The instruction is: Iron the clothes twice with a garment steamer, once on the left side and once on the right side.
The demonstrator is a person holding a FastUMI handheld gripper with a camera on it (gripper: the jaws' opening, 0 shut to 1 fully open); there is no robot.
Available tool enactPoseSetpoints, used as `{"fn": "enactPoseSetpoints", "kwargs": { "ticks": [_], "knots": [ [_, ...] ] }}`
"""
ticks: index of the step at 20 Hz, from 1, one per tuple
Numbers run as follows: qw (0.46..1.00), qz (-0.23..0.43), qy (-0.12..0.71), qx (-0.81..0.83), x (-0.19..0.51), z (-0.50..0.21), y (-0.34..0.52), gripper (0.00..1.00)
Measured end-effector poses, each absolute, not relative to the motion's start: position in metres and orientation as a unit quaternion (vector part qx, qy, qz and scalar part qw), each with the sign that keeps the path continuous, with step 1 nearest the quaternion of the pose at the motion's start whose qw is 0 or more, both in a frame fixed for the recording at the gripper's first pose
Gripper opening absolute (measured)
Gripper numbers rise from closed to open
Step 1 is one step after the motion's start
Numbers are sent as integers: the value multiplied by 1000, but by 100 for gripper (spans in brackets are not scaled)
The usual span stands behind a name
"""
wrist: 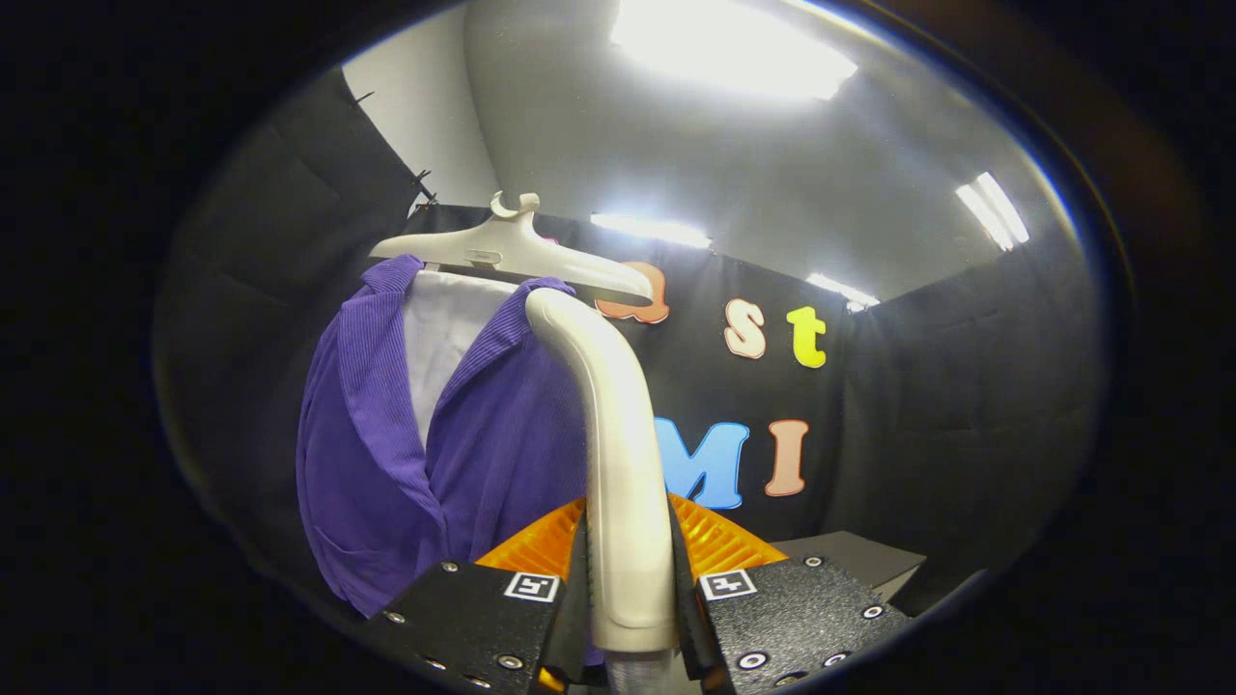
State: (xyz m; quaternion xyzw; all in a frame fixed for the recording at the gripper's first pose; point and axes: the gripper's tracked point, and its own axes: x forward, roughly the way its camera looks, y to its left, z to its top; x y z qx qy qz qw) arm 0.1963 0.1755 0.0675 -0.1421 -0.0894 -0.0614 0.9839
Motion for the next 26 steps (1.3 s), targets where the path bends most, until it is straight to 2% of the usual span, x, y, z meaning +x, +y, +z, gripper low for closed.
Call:
{"fn": "enactPoseSetpoints", "kwargs": {
  "ticks": [12, 26],
  "knots": [
    [983, -90, -27, -155, 204, 24, 175, 39],
    [980, -71, 67, -174, 184, -72, 149, 39]
  ]
}}
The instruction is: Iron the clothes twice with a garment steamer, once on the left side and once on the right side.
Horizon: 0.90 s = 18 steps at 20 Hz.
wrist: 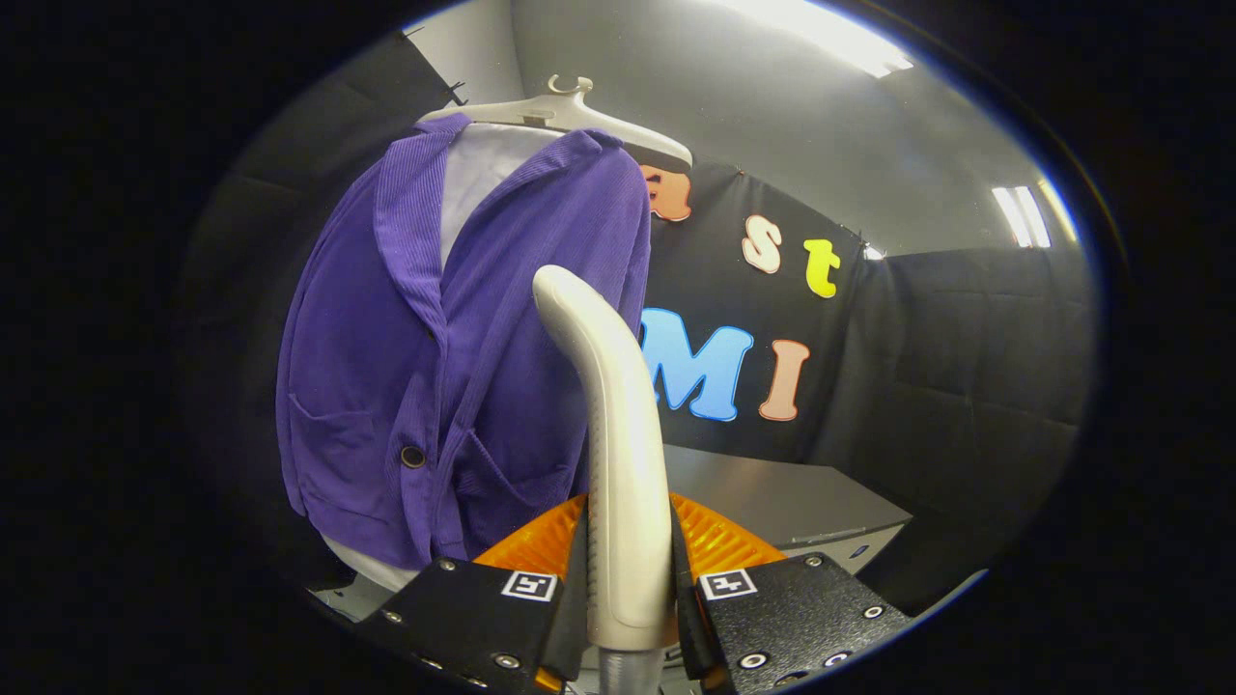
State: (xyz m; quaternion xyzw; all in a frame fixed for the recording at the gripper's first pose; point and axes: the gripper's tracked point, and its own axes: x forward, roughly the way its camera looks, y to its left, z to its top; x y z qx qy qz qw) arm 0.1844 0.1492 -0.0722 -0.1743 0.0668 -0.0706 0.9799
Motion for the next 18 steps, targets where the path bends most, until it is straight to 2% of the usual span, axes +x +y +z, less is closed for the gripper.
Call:
{"fn": "enactPoseSetpoints", "kwargs": {
  "ticks": [18],
  "knots": [
    [961, -54, 197, -188, 162, -191, 118, 39]
  ]
}}
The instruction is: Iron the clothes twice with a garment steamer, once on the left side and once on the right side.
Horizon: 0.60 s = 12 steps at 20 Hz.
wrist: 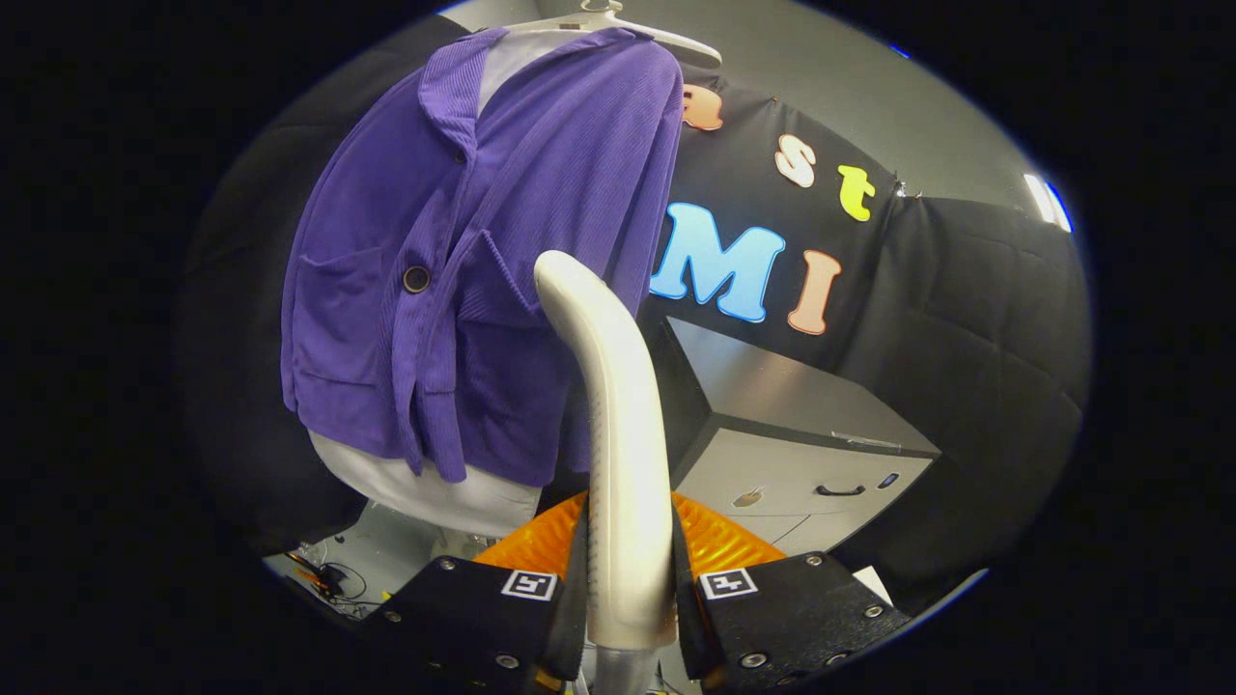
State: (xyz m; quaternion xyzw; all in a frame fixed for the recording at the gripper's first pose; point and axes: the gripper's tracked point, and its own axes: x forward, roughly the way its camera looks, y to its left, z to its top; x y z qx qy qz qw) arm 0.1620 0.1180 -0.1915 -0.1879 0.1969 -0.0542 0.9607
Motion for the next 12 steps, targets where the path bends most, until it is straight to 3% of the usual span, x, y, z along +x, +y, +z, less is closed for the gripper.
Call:
{"fn": "enactPoseSetpoints", "kwargs": {
  "ticks": [12],
  "knots": [
    [944, -7, 251, -215, 145, -235, 108, 39]
  ]
}}
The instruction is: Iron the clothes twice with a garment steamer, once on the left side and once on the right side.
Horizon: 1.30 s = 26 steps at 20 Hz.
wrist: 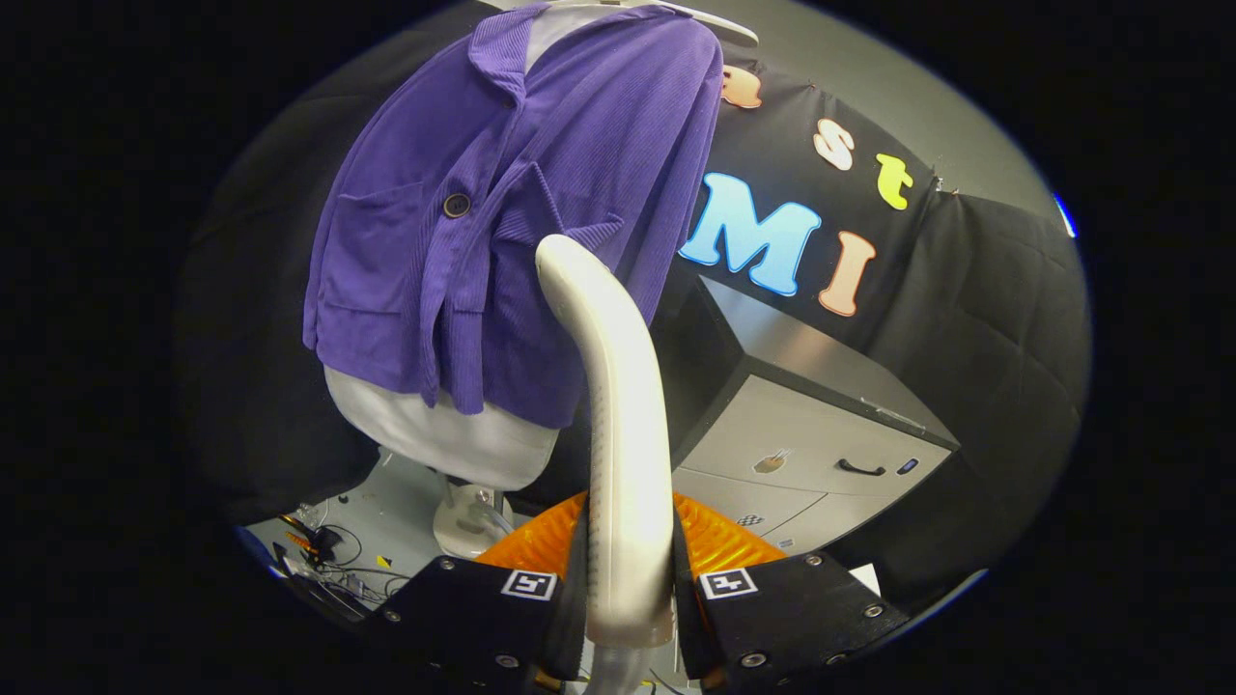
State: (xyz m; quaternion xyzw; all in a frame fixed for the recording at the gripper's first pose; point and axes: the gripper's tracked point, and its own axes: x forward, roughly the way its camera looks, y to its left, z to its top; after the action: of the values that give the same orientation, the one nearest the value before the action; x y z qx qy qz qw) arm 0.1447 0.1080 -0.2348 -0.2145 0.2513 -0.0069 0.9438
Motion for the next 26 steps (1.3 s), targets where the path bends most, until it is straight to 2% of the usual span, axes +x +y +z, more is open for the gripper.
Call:
{"fn": "enactPoseSetpoints", "kwargs": {
  "ticks": [8, 15, 20, 26],
  "knots": [
    [928, 66, 308, -201, 134, -277, 90, 40],
    [899, 128, 388, -156, 57, -333, 121, 39],
    [889, 123, 421, -135, 29, -333, 136, 38],
    [912, 104, 386, -98, 39, -285, 179, 38]
  ]
}}
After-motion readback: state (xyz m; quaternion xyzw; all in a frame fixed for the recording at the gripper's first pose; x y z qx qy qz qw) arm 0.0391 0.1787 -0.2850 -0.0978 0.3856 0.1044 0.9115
